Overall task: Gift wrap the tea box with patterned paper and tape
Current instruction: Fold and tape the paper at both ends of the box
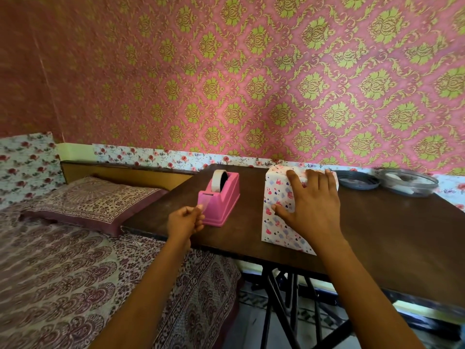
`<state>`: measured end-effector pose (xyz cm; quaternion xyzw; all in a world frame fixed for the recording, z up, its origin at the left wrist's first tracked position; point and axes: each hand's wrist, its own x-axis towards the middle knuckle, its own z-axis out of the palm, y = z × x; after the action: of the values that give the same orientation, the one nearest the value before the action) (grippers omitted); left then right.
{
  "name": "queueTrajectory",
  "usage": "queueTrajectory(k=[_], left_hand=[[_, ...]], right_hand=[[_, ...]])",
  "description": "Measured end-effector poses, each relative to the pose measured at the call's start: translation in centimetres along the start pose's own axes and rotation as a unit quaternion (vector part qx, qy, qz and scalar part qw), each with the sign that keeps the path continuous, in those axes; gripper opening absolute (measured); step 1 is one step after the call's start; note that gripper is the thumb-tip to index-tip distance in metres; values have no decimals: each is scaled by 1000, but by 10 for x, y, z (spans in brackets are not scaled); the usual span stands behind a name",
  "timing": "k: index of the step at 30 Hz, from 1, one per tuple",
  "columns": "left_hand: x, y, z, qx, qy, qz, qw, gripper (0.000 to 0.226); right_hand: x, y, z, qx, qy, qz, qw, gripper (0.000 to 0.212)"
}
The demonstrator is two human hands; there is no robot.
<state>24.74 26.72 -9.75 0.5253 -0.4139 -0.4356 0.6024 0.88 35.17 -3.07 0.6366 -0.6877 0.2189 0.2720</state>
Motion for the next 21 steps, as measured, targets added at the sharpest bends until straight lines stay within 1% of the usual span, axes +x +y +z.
queueTrajectory(k=[4,6,8,10,12,14,17,20,21], left_hand=[[6,1,-2,93,7,23,995,20],[11,6,-3,158,10,37,987,24],[18,12,-7,235,6,48,971,26],[24,18,-14,321,10,67,944,27],[26,23,-23,363,16,76,929,26],[25,29,-32,347,1,83,934,25],[17,45,-38,305,-30,129,943,27],[4,72,-27,182,-88,138,970,24],[0,82,-18,150,-115,139,972,23]], right_hand=[[0,0,-2,2,-12,-5,1000,81],[0,1,-5,1,-16,-5,1000,81],[0,1,-6,-3,-30,-6,1000,81],[1,1,-7,-3,-36,-4,999,81],[2,1,-6,-3,-33,-4,999,81],[2,1,-6,-1,-31,-6,999,80],[2,1,-10,-6,-31,-14,999,80],[4,6,-20,-18,-54,-35,998,80],[6,9,-26,-21,-62,-42,997,79]])
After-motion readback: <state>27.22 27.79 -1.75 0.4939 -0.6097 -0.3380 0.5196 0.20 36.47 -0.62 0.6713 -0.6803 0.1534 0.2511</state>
